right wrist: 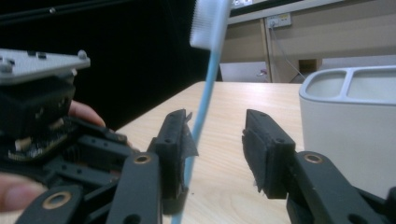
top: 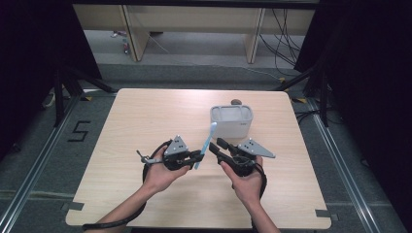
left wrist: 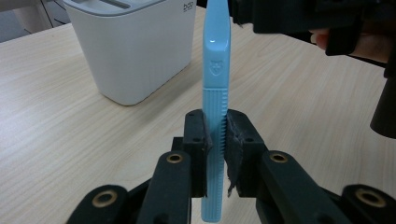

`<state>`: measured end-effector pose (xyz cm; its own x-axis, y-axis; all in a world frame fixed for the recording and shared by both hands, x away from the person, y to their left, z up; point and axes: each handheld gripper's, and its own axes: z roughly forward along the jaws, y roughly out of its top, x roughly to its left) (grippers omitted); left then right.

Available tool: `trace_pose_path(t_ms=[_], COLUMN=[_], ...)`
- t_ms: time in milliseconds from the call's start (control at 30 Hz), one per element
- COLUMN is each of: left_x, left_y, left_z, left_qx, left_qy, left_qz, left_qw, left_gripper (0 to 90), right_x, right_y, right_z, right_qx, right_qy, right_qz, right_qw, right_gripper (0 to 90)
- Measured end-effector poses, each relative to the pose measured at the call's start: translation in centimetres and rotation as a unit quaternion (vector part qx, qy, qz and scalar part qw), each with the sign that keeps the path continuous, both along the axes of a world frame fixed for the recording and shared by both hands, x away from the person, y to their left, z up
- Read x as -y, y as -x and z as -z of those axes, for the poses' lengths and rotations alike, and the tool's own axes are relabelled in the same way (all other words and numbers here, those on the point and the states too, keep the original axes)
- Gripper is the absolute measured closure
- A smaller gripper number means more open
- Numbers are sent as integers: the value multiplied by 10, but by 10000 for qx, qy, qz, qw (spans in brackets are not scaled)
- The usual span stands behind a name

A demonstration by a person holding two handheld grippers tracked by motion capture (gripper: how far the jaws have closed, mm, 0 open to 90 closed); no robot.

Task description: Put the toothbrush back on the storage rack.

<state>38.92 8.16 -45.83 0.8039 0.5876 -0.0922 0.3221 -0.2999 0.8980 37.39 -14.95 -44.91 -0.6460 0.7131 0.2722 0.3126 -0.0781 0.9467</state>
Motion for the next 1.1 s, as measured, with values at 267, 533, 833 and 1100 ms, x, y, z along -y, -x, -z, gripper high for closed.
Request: trace_pose_path(t_ms=[267, 533, 833, 1100], left_x=[4, 6, 7, -15], left_y=[2, 2, 1, 6], left_z=[-1, -3, -2, 3], left_qx=[50, 151, 294, 655], left_qy=[-51, 22, 104, -4], left_qz=[-40, -96, -50, -227], left_qw=[10000, 9998, 9995, 9976], left_gripper=[785, 785, 777, 510], right_x=[-8, -12, -14, 1], right_y=[-6, -9, -8, -15], right_z=[-3, -6, -12, -22], right_qx=[-36, -15, -22, 205], right_qy=[-188, -257, -229, -58], right_qz=[-56, -43, -133, 168], right_qw=[9998, 9997, 9996, 9996], right_gripper=[686, 757, 863, 865])
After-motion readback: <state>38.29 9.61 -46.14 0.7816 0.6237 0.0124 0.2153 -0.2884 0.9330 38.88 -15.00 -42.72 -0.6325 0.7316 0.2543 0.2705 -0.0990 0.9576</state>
